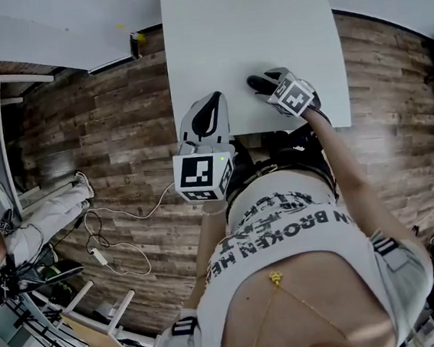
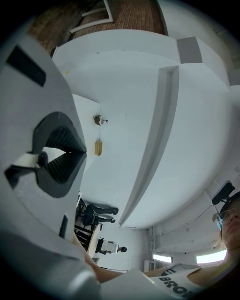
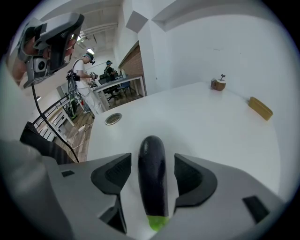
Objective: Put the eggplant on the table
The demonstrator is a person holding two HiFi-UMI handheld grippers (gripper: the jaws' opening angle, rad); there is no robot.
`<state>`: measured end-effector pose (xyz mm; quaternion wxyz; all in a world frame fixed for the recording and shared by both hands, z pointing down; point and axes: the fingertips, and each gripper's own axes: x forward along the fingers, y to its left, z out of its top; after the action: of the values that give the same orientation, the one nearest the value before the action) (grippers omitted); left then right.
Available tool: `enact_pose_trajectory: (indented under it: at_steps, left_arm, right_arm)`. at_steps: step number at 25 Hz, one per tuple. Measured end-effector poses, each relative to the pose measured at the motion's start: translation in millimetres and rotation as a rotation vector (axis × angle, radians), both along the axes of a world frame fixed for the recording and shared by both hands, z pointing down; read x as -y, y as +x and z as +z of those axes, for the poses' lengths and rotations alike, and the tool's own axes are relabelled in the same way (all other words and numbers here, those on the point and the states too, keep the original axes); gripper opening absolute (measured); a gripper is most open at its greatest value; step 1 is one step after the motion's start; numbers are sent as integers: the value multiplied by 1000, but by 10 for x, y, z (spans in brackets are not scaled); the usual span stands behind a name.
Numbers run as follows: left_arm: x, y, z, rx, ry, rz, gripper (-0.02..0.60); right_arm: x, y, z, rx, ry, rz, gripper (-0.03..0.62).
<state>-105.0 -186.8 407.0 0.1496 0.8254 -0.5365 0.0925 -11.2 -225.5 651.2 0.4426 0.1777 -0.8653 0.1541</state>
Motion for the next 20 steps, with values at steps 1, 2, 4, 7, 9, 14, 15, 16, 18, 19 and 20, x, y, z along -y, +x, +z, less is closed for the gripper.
enact_pose_trajectory:
  at_steps: [1,2,4,7,9,14,15,16,18,19,20]
  left_arm:
    - [2,6,3,0,0,2,5]
    - [5,12,5,0,0,4,5]
    - [7,27,2,0,1,7,5]
    - [-18,52,-21,0,3,12,5]
    - [-41,64,-31,1,5,15,5]
    - [-69,72,-7,-2,2,20,5]
    - [-74,78,-4,-3,0,21,5]
    - [-80,87,-5,-2,0,22,5]
    - [-93,106,-8,-1,0,24,5]
    - [-100,113,-8,-1,1,26,5]
    - [-106,118,-5,-1,1,27,5]
  right_arm:
    - [0,-1,-13,2,1,0,259]
    - [0,0,-24,3,2,-1,259]
    - [-2,4,-47,4,5,-3,262]
    - [-19,12,-101,7,15,-5,264]
    - [-27,14,-136,11,24,-5,264]
    - [-8,22,-181,13,45,-3,264]
    - [0,28,-203,16,53,-2,262]
    - [12,37,-234,19,64,1,262]
    - [39,52,-311,29,91,5,262]
    - [46,53,-350,35,102,4,262]
    - [48,52,-386,41,110,1,262]
